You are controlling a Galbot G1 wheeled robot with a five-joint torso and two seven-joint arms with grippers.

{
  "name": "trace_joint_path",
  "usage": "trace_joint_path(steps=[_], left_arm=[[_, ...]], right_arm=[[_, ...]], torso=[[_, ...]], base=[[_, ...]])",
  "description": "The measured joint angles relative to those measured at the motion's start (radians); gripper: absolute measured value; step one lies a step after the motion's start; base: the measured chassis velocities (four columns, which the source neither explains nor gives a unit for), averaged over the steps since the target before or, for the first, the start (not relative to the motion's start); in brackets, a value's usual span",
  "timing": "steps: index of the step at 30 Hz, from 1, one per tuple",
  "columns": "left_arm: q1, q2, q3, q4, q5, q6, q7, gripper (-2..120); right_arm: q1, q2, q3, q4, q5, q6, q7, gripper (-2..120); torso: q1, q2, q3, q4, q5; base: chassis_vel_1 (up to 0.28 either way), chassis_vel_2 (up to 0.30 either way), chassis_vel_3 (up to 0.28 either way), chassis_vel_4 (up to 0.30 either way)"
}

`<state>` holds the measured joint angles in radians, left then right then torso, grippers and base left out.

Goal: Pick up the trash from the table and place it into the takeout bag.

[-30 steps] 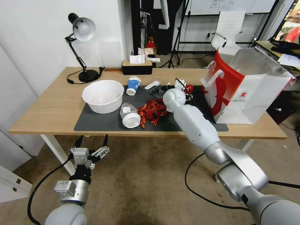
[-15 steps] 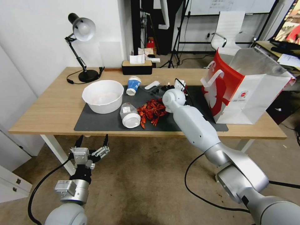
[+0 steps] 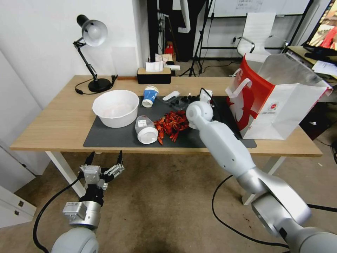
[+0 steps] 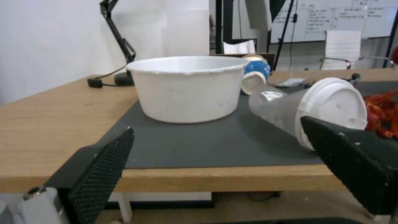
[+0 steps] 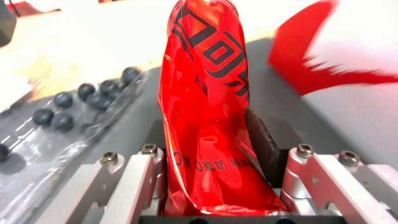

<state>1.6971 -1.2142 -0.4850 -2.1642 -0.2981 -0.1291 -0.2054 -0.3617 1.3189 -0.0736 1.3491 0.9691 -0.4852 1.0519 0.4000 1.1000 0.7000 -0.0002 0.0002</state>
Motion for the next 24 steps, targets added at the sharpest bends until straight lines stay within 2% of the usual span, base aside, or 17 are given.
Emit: trace_joint_path(steps=[2,6,7,9,13,18,24], left_arm=[[0.0,0.001,-0.001,0.0,0.0,0.0,0.0,100],[0.001,0.001,-0.001,-0.001,0.0,0.0,-0.001,100],[0.001,0.001,-0.001,-0.001,0.0,0.0,-0.001,100],[0.001,0.001,-0.001,-0.003,0.001,0.0,-0.001,100],[0.002,-0.002,-0.001,-0.003,0.002,0.0,-0.001,100],[0.004,-0.009,-0.001,-0.003,0.005,0.001,-0.001,100],[0.007,-0.014,-0.003,-0.006,0.007,0.001,-0.001,100]], right_arm=[[-0.012,-0.021,0.0,0.035,0.003,0.001,0.002,34],[-0.056,-0.101,-0.014,0.216,0.038,-0.006,0.002,34],[-0.056,-0.101,-0.014,0.216,0.038,-0.006,0.002,34],[-0.076,-0.131,-0.025,0.304,0.049,-0.007,-0.007,34],[-0.106,-0.168,-0.036,0.396,0.056,-0.007,-0.029,34],[-0.158,-0.227,-0.036,0.509,0.056,0.01,-0.124,34],[-0.191,-0.277,-0.01,0.588,0.051,0.027,-0.217,34]], torso=[[0.0,0.0,0.0,0.0,0.0001],[0.0,0.0,0.0,0.0001,-0.0001],[0.0,0.0,0.0,0.0001,-0.0001],[0.0,0.0,0.0,0.0003,-0.0003],[0.0,0.0,0.0,0.0003,-0.0003],[0.0,0.0,0.0,0.0002,-0.0001],[0.0,0.0,0.0,0.0001,-0.0002]], base=[[0.0,0.0,0.0,0.0],[0.0,0.0,0.0,0.0],[0.0,0.0,0.0,0.0],[0.0,0.0,0.0,0.0],[0.0,0.0,0.0,0.0],[0.0,0.0,0.0,0.0],[0.0,0.0,0.0,0.0]])
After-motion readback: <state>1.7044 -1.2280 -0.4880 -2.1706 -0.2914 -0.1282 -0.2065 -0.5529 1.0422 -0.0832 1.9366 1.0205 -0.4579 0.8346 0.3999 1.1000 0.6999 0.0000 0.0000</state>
